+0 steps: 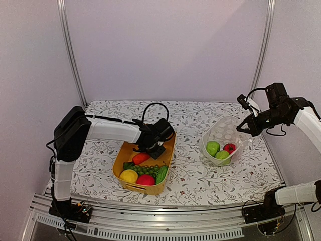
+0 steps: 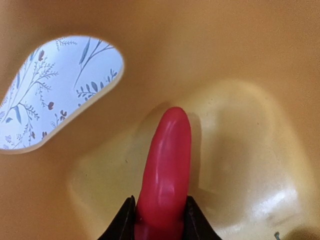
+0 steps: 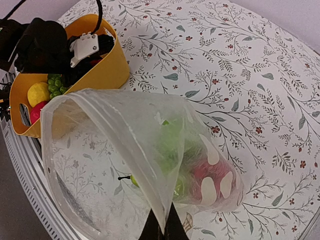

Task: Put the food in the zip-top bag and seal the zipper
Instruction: Pick up the fake vegetable from the bin.

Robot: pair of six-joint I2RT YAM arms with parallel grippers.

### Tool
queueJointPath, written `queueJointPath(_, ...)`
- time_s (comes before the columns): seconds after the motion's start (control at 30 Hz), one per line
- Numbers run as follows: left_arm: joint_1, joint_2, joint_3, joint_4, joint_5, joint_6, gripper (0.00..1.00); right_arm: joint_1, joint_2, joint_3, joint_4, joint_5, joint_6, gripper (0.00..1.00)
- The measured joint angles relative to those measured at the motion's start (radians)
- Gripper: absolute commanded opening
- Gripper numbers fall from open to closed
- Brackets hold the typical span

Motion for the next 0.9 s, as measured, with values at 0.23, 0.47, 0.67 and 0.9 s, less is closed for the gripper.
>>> queueJointPath(0.23, -0.080, -0.195, -0.047, -0.002, -0.057, -0.032, 0.17, 0.000, 0.000, 0.000, -0.004, 0.001, -0.002, 0.00)
queueJointPath(0.47, -0.214, -0.462, -0.085, 0.165, -0.084, -0.004, 0.10, 0.003, 0.000, 0.000, -0.019, 0.000, -0.002, 0.00)
queueJointPath(0.67, -0.335, -0.529, -0.096, 0.424, -0.017, 0.094, 0.09, 0.008, -0.004, 0.000, -0.035, -0.001, -0.002, 0.00)
queueJointPath(0.9, -0.408, -0.507, -0.096, 0.706, 0.101, 0.215, 0.07, 0.011, -0.009, 0.000, -0.056, -0.013, -0.002, 0.00)
